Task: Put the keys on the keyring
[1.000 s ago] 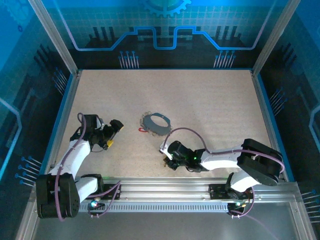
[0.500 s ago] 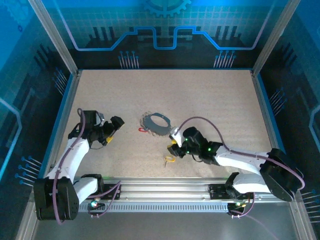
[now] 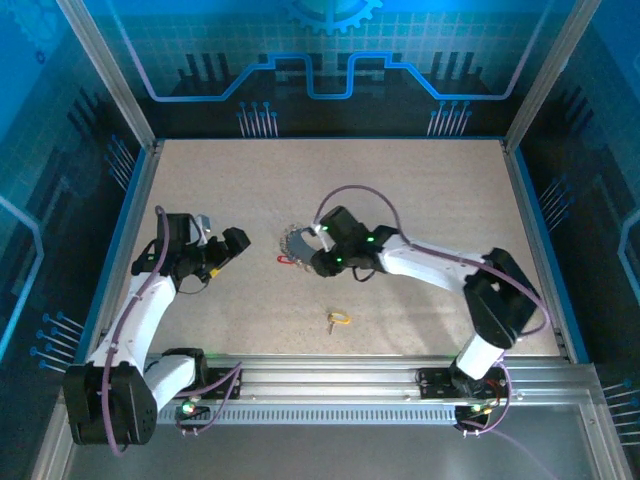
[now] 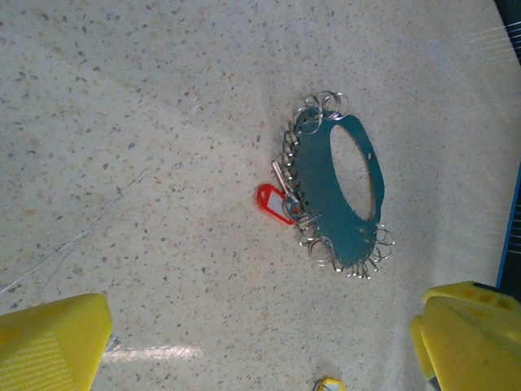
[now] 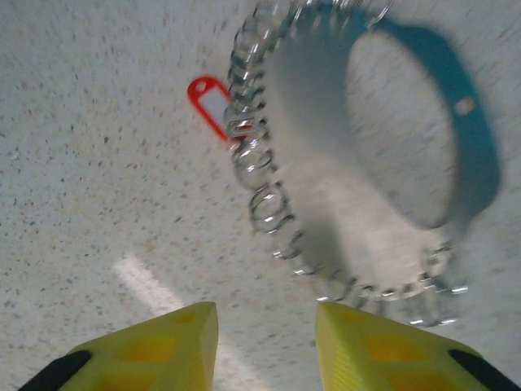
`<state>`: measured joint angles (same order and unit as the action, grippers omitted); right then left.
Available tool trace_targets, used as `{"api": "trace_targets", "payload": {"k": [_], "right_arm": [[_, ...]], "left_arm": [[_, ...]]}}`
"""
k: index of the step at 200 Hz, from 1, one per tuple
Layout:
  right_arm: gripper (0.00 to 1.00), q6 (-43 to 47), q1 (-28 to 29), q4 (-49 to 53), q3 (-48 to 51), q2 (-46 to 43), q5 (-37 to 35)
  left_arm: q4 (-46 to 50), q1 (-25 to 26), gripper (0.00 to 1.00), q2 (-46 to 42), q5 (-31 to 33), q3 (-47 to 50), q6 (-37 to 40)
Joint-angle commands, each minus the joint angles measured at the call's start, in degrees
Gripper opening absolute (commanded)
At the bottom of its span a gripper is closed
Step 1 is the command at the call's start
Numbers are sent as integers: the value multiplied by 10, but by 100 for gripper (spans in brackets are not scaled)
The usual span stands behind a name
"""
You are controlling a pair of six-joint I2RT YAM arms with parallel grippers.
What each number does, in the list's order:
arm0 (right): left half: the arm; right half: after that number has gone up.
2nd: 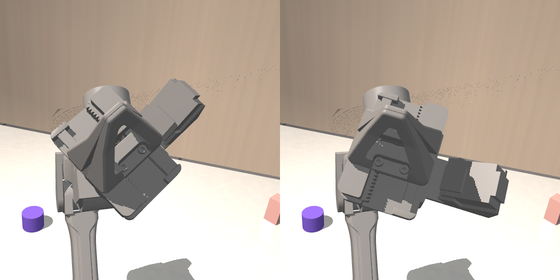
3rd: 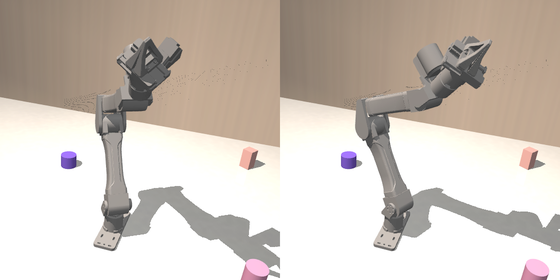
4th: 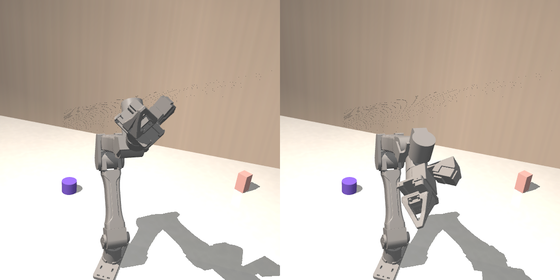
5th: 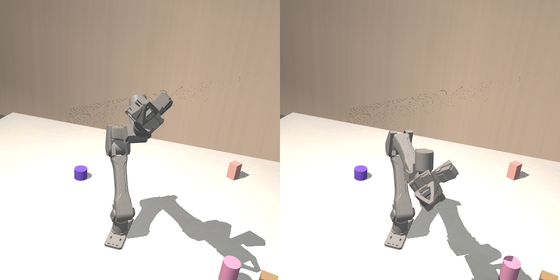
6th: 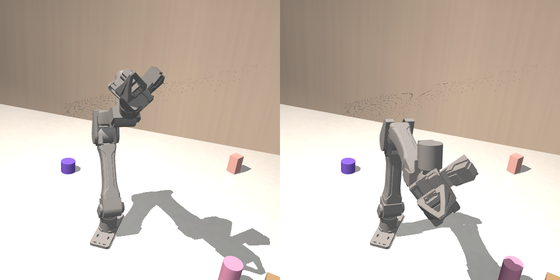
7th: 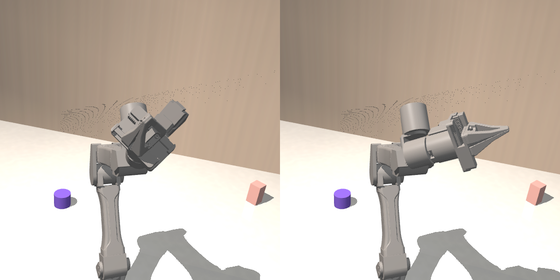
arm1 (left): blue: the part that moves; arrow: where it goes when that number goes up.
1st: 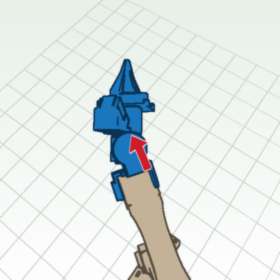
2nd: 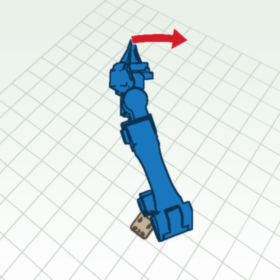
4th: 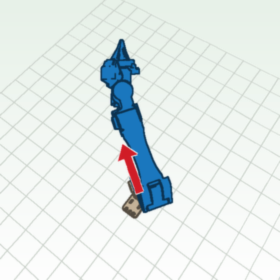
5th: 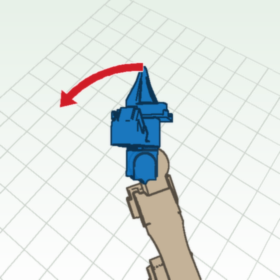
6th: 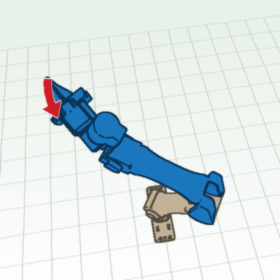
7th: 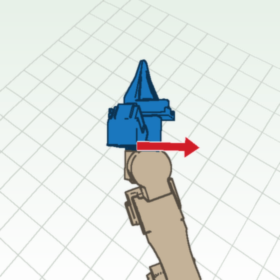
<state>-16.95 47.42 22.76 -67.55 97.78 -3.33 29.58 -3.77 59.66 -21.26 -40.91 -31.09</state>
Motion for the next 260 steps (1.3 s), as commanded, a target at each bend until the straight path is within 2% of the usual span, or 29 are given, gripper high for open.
{"api": "trace_targets", "payload": {"k": [1,33,91,115,178,227,260], "right_arm": [[33,-116,22,118,-68,61,-45],[29,-161,25,145,-119,114,-69],[33,-135,37,207,-228,196,-88],[31,-130,42,230,-255,219,-133],[31,-116,45,242,-272,249,-118],[26,-121,48,253,-270,245,-173],[21,-118,49,245,-268,238,-185]], "left_arm": [[28,4,99,-1,22,-6,18],[29,3,99,-6,15,-4,19],[30,3,99,4,8,-6,21],[24,3,99,4,1,-1,16],[25,3,99,5,3,-3,18],[26,3,99,9,3,-4,19],[30,3,99,6,5,-5,21]]}}
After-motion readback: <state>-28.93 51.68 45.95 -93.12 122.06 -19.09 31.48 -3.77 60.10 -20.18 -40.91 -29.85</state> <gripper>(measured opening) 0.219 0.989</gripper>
